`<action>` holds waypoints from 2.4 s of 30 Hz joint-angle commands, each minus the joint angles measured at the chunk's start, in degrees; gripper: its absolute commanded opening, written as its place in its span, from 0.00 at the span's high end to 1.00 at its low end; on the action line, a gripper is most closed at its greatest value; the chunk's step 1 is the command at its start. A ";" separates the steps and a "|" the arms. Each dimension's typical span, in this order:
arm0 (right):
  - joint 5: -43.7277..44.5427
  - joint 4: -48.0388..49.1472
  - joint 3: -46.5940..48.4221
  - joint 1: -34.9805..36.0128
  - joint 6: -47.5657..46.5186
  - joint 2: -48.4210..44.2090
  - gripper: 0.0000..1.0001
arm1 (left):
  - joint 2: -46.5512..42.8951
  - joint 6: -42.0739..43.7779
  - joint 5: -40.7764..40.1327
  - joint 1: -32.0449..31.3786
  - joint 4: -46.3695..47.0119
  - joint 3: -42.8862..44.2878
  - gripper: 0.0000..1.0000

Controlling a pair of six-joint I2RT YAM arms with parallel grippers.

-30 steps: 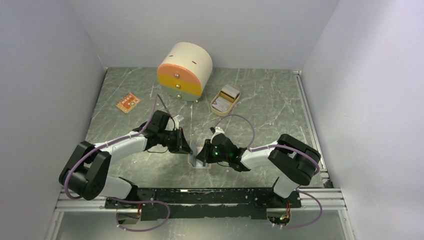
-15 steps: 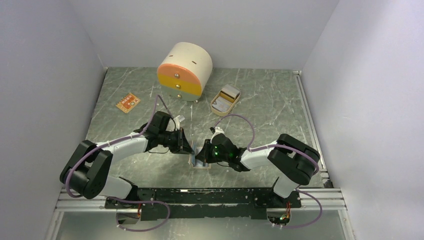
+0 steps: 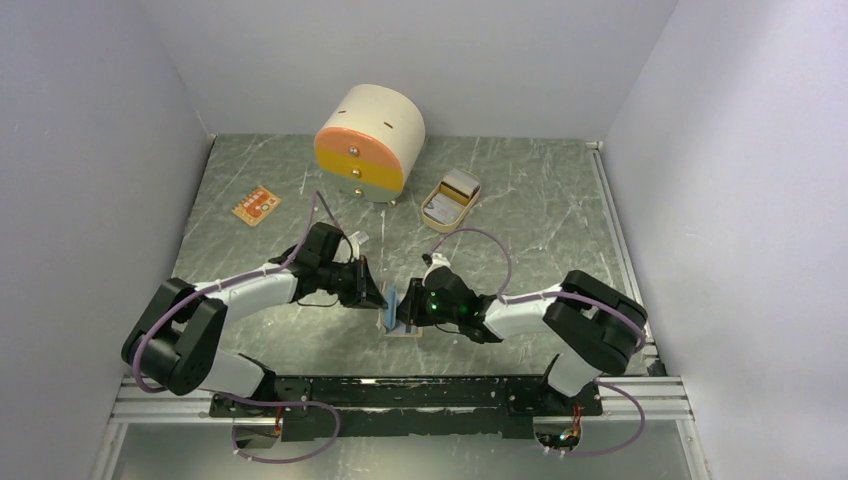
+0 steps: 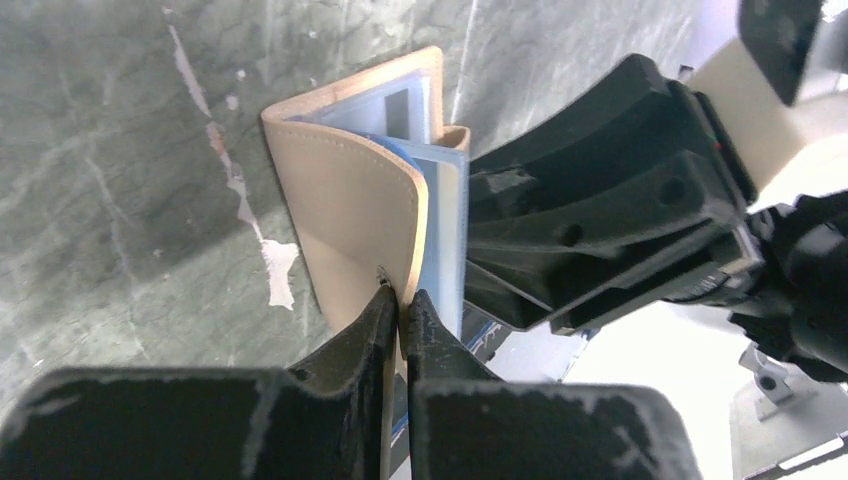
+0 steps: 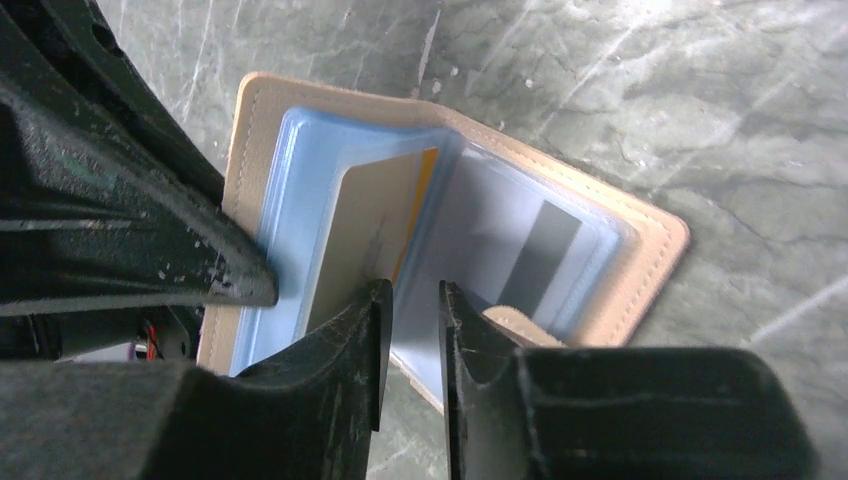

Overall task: Put the credit cards into the card holder
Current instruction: Turn over the card slot in the card holder, then pick up the credit card from the storage box.

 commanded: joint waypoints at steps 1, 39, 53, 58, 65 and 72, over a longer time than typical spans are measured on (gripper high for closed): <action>3.42 -9.67 -0.23 0.31 -0.83 -6.46 0.70 | 1.09 3.04 -9.13 -0.65 -10.58 3.50 0.91; 21.70 -23.61 28.38 -25.41 -53.07 -5.37 0.28 | -2.62 4.84 -4.87 -0.65 -9.50 3.16 0.86; 13.24 -25.66 47.83 -32.02 -70.78 17.81 0.25 | -4.67 4.47 -0.95 -0.73 -8.20 1.53 0.87; 12.12 -25.69 50.56 -32.19 -73.03 21.63 0.25 | -4.68 4.33 -0.24 -0.81 -7.53 1.48 0.86; 11.72 -27.30 52.67 -32.26 -75.91 25.29 0.25 | -3.66 3.82 1.33 -0.96 -6.01 1.57 0.86; 13.84 -26.29 53.22 -32.23 -77.89 27.45 0.25 | -3.47 3.49 1.07 -1.17 -6.11 1.99 0.86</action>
